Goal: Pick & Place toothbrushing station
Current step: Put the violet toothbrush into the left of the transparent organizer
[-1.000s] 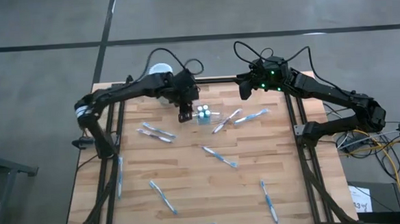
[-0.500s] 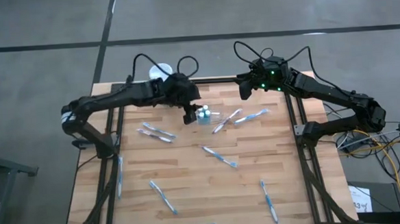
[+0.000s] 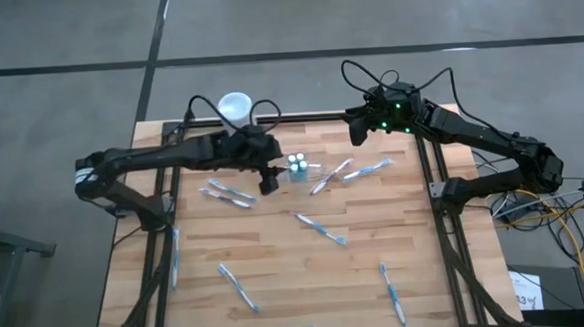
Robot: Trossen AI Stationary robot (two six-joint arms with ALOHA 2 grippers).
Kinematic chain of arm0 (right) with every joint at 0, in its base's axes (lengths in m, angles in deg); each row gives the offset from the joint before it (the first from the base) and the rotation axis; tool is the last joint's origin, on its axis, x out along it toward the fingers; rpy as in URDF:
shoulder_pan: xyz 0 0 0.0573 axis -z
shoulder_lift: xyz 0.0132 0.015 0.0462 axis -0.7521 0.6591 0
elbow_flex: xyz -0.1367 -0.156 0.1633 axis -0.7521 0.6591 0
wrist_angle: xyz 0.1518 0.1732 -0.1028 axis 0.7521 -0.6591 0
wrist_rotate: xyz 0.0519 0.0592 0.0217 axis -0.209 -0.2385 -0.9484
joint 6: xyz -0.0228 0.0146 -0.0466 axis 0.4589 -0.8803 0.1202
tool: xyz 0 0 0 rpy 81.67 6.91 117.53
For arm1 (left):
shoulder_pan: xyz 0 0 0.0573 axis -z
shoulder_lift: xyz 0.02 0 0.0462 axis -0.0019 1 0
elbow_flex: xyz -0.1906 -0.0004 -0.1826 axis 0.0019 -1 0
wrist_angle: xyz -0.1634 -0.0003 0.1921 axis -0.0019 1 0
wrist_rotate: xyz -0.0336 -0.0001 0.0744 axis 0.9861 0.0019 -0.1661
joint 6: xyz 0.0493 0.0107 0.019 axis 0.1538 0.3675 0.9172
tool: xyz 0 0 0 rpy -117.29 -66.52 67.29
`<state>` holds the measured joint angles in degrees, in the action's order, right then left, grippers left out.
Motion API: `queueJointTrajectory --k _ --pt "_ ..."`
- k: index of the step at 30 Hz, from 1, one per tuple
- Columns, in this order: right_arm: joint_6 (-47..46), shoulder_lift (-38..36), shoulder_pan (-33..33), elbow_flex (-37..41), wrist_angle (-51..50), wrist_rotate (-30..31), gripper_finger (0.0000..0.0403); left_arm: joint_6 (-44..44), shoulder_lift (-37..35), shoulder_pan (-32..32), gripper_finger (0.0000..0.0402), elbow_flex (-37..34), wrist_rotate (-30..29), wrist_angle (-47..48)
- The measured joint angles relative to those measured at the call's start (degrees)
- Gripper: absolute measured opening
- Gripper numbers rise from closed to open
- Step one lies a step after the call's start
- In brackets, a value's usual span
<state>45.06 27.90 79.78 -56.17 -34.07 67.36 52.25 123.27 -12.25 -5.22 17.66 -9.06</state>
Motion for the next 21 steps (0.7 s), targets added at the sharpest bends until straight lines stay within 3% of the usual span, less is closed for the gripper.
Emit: queueJointTrajectory --k 5,10,17,21 --pt "0.0 0.0 0.0 0.0 0.0 0.0 0.0128 -8.4 -4.0 0.0 0.0195 -3.0 -0.5 4.9" --pt "0.0 0.0 0.0 0.0 0.0 0.0 0.0128 -15.0 -7.0 0.0 0.0195 -4.8 -5.7 10.7" --pt "0.0 0.0 0.0 0.0 0.0 0.0 0.0128 -52.2 -8.7 -0.4 0.0195 -8.7 -8.4 10.8" --pt "0.0 0.0 0.0 0.0 0.0 0.0 0.0128 -64.8 -8.6 -0.4 0.0195 -10.7 -8.3 10.9"
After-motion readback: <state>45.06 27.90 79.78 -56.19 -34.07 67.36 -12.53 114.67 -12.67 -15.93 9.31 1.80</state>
